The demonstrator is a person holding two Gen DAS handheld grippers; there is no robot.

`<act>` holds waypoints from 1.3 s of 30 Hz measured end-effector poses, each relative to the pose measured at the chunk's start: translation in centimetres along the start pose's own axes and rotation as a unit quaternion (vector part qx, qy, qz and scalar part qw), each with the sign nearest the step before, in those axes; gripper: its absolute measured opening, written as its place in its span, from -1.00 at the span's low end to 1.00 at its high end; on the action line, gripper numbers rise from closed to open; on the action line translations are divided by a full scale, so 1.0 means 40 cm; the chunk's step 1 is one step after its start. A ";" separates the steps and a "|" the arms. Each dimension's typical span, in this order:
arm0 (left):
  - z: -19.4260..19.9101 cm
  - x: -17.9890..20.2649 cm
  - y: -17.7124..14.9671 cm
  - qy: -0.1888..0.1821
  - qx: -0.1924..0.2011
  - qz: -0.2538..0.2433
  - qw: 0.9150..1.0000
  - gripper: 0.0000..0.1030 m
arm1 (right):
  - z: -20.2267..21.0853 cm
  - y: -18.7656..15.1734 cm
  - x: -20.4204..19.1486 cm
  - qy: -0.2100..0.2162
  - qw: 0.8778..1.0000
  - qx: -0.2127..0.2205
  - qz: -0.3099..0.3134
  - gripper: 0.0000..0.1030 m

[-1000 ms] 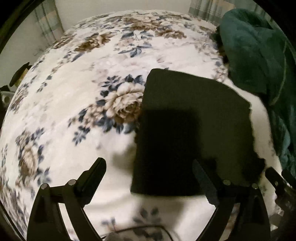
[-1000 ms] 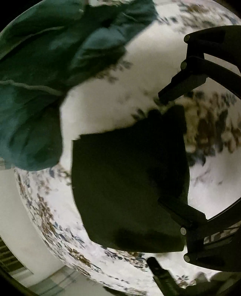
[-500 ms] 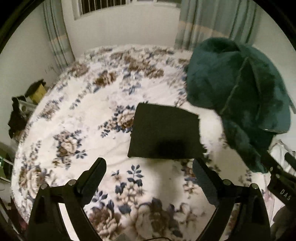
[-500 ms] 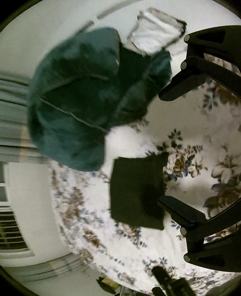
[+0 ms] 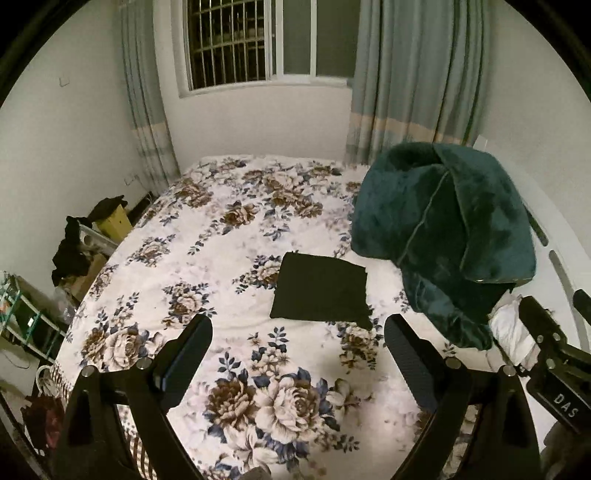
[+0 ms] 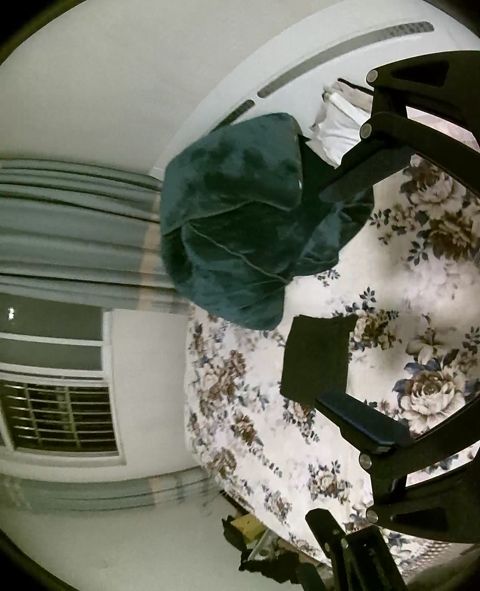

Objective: Fold small clothes

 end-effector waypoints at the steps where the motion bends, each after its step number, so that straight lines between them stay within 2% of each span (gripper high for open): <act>1: 0.023 0.002 -0.006 0.001 -0.001 0.001 1.000 0.85 | 0.038 0.001 0.010 0.002 1.000 0.006 -0.005 1.00; 7: 0.137 0.003 -0.043 0.006 0.019 0.002 1.000 0.85 | 0.181 -0.018 0.043 0.008 1.000 0.014 -0.009 1.00; 13: 0.203 0.002 -0.051 0.005 0.047 0.007 0.999 0.85 | 0.256 -0.034 0.063 0.018 1.000 0.021 -0.005 1.00; 15: 0.219 0.009 -0.058 0.000 0.050 0.003 0.999 1.00 | 0.260 -0.041 0.069 0.014 1.000 0.019 0.000 1.00; 26: 0.255 0.000 -0.089 0.013 0.055 0.012 0.998 1.00 | 0.287 -0.039 0.082 0.022 0.999 0.028 -0.001 1.00; 39: 0.274 -0.007 -0.085 0.024 0.064 0.011 0.998 1.00 | 0.306 -0.033 0.062 0.030 0.999 0.029 0.000 1.00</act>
Point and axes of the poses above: each gripper's, at about its wrist camera, not at the fingertips, and z roughly against the way its jaws point, x to its right, y to its top, the point moved 6 cm from there along -z, roughly the way its jaws point, and after that the axes turned 3 degrees about x, right-handed, at the moved point
